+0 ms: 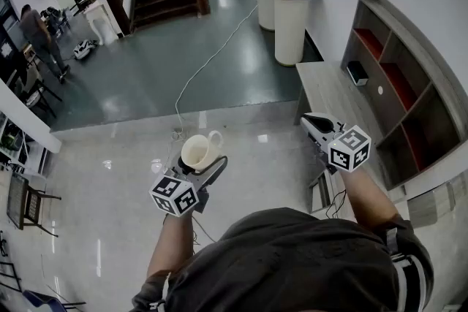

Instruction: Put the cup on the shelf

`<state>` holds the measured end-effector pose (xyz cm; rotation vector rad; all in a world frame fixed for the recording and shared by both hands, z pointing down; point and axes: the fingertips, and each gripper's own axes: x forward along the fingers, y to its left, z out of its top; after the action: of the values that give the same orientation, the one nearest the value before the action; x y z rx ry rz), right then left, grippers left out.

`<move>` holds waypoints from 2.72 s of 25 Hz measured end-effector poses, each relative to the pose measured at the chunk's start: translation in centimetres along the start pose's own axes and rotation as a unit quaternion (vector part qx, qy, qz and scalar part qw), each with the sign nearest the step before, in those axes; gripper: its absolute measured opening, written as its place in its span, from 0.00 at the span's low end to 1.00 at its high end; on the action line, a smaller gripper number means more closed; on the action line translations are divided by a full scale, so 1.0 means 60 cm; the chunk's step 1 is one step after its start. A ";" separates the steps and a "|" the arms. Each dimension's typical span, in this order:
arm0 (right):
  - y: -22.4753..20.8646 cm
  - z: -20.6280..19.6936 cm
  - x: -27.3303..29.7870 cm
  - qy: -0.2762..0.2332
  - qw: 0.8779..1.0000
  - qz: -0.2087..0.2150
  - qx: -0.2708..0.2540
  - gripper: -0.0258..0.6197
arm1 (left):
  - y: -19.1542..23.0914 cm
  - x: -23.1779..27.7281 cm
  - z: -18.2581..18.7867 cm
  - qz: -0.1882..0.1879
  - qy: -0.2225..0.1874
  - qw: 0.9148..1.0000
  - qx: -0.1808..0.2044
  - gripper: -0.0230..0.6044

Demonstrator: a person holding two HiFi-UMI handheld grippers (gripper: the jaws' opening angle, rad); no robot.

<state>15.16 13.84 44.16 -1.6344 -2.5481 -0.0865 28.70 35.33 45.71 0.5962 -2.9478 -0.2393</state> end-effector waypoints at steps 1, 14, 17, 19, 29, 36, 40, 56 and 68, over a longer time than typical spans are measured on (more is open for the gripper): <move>-0.001 0.000 0.000 0.001 1.000 0.000 0.000 0.02 | 0.000 0.001 0.000 0.000 0.000 1.000 0.000 0.72; -0.019 0.001 -0.003 -0.001 1.000 -0.003 -0.002 0.02 | -0.005 0.019 0.000 -0.001 0.001 1.000 -0.001 0.72; -0.025 0.002 -0.008 -0.007 1.000 0.001 0.006 0.03 | -0.009 0.026 -0.002 -0.002 0.003 1.000 -0.001 0.72; -0.033 0.003 -0.011 -0.011 1.000 0.002 0.010 0.03 | -0.014 0.035 -0.002 -0.002 0.004 1.000 -0.001 0.72; -0.099 0.001 -0.064 -0.011 1.000 0.012 0.006 0.03 | -0.073 0.110 -0.001 0.002 0.001 1.000 -0.004 0.72; -0.153 -0.003 -0.112 -0.007 1.000 0.025 0.003 0.03 | -0.133 0.171 -0.001 0.002 -0.005 1.000 -0.009 0.72; -0.183 -0.009 -0.110 -0.008 0.999 0.030 0.009 0.03 | -0.133 0.201 -0.005 0.004 0.002 1.000 -0.014 0.72; -0.330 -0.011 0.211 -0.002 1.000 0.013 0.019 0.03 | 0.204 0.399 0.014 -0.036 0.012 0.999 -0.020 0.72; -0.479 0.078 0.524 -0.023 1.000 -0.001 0.021 0.03 | 0.511 0.598 0.135 -0.084 0.032 0.996 0.006 0.72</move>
<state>-24.24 30.67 43.85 -1.6383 -2.5667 0.0032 -16.86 50.10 46.48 0.8400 -2.8422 -0.2132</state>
